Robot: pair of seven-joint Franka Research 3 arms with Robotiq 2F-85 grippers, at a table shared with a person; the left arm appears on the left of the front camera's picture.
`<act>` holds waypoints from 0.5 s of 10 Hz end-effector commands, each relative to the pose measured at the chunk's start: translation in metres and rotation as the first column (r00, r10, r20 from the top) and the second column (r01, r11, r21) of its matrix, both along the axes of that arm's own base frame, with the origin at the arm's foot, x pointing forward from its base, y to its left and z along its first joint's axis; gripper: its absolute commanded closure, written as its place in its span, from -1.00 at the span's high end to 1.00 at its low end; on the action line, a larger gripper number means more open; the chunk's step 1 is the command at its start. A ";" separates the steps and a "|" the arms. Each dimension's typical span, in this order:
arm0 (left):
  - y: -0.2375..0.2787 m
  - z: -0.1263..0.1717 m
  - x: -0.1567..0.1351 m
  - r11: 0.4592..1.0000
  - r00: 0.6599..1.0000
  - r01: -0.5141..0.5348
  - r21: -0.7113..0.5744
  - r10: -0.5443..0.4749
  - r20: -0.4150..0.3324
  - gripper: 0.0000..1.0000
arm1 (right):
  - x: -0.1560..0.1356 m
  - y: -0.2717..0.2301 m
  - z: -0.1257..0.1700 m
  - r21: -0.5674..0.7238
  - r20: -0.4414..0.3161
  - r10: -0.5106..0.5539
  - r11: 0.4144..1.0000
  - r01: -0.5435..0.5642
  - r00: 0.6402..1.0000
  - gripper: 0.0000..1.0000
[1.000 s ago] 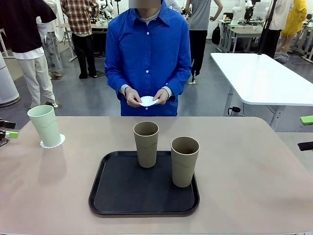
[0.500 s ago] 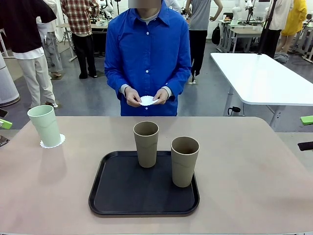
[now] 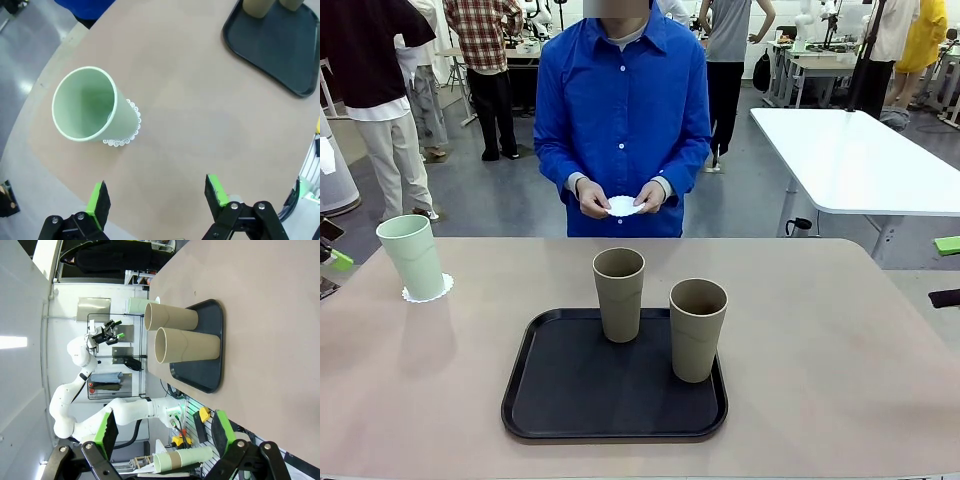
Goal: Place coasters on the table and set cups on them.
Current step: Pick up one Reusable plastic cup and place it on a coaster set by the human.
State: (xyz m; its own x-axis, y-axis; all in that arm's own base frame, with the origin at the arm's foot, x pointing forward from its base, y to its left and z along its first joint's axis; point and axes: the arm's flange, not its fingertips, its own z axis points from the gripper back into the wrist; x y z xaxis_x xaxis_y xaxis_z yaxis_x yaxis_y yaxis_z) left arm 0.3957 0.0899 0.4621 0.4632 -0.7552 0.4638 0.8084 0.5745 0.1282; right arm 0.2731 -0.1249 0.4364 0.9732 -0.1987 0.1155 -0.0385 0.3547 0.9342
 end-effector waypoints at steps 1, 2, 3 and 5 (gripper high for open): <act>0.014 -0.009 0.004 1.000 1.000 -0.006 -0.025 0.006 0.002 1.00 | 0.002 0.000 0.001 0.018 0.020 0.002 1.000 -0.002 1.000 1.00; 0.014 -0.009 0.004 1.000 1.000 -0.006 -0.025 0.006 0.002 1.00 | 0.002 0.000 0.001 0.018 0.020 0.002 1.000 -0.002 1.000 1.00; 0.014 -0.009 0.004 1.000 1.000 -0.006 -0.025 0.006 0.002 1.00 | 0.002 0.000 0.001 0.018 0.020 0.002 1.000 -0.002 1.000 1.00; 0.014 -0.009 0.004 1.000 1.000 -0.006 -0.025 0.006 0.002 1.00 | 0.002 0.000 0.001 0.018 0.020 0.002 1.000 -0.002 1.000 1.00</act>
State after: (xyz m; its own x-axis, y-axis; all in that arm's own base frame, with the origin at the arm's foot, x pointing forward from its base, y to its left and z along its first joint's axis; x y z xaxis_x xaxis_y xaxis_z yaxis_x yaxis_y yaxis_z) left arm 0.3956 0.1035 0.4535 0.4792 -0.7259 0.4934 0.8000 0.5924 0.0945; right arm 0.2731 -0.1249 0.4364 0.9732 -0.1987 0.1155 -0.0384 0.3546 0.9342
